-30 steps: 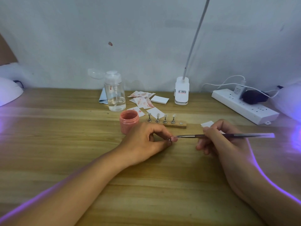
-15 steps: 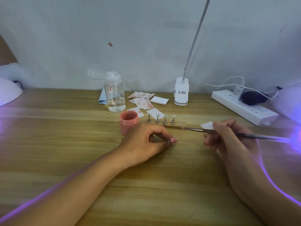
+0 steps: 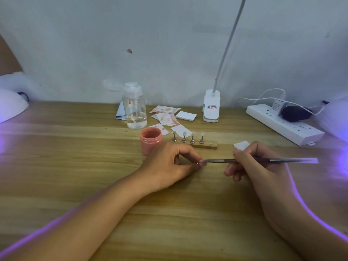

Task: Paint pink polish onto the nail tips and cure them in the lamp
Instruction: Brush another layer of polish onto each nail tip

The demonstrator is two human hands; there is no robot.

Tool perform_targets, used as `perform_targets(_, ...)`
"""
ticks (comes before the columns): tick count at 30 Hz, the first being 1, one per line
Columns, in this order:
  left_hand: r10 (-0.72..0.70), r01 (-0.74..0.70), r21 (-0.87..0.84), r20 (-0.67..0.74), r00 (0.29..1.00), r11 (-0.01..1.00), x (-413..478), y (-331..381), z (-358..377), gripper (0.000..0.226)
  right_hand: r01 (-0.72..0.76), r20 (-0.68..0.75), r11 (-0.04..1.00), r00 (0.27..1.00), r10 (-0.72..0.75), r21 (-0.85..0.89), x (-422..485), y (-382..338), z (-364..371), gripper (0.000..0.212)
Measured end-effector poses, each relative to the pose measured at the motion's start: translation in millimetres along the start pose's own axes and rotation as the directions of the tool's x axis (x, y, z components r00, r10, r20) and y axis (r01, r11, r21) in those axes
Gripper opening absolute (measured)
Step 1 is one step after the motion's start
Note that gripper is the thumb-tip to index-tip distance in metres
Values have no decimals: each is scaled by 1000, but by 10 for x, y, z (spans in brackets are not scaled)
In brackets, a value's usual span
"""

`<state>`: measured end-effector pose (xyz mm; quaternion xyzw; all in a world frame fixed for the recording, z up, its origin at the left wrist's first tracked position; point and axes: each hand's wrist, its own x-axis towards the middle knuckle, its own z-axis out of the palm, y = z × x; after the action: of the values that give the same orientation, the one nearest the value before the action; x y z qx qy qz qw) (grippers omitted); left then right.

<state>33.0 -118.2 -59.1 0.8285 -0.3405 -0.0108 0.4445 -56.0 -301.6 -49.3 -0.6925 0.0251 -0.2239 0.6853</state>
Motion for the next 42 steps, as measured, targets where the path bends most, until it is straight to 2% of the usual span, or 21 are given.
perform_targets(7, 0, 0, -5, -15, 1000, 1000, 1, -12, 15, 11, -6, -18, 1000, 1000, 6, -10, 4, 4, -13, 21)
perform_targets(11, 14, -14, -32, -12, 1000, 999, 6, -26, 16, 3, 41, -109, 998, 993, -36, 51, 4, -17, -33, 26)
perform_targets(14, 17, -18, -25, -6, 1000, 1000, -3, -17, 13, 2, 27, -72, 998, 997, -23, 50, 1, -17, -24, 27)
perform_targets(19, 0, 0, 3, -12, 1000, 1000, 5, -12, 15, 18, 3, 9, 1000, 1000, -3, 9, -3, -20, 5, 27)
perform_targets(38, 2, -2, 5, -7, 1000, 1000, 9, -14, 9, 12, -5, -13, 1000, 1000, 4, -18, 13, -9, 2, 24)
perform_targets(42, 12, -12, -14, -17, 1000, 1000, 0, -10, 14, 6, 17, -71, 1000, 997, -17, -5, 16, -5, -4, 24)
